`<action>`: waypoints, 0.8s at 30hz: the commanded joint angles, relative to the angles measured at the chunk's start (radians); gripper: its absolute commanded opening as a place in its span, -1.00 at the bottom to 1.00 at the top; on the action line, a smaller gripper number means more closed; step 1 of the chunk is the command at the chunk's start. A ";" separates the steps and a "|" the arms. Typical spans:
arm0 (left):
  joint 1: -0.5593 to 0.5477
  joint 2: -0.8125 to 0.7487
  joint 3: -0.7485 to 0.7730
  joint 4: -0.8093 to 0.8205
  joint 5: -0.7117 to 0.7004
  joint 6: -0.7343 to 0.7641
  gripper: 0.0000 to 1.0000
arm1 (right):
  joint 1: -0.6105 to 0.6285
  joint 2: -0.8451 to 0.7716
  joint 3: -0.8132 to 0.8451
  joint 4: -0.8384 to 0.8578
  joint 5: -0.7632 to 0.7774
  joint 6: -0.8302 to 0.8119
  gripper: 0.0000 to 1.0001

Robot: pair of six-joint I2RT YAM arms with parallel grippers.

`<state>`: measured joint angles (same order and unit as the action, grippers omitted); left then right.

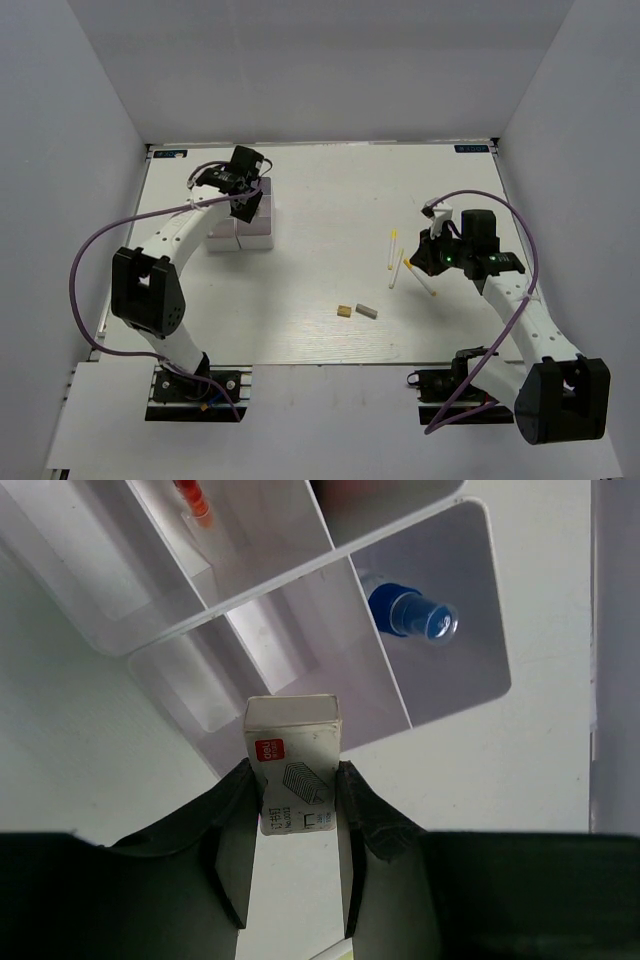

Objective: Sort the stationery into containers
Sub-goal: Place the stationery into the container

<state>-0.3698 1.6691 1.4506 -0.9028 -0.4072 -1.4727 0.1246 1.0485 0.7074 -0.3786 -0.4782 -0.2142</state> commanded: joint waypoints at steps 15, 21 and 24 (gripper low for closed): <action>0.032 0.095 0.080 0.044 0.042 -0.063 -0.57 | -0.005 -0.038 -0.032 0.027 0.000 -0.017 -0.84; 0.041 0.104 0.080 0.064 0.042 -0.063 -0.46 | -0.005 -0.035 -0.039 0.024 -0.005 -0.017 -0.84; 0.042 0.104 0.080 0.064 0.051 -0.063 -0.39 | -0.005 -0.038 -0.039 0.026 -0.003 -0.017 -0.84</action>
<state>-0.3363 1.7794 1.4956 -0.8516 -0.3550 -1.5208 0.1246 1.0290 0.6720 -0.3710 -0.4747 -0.2184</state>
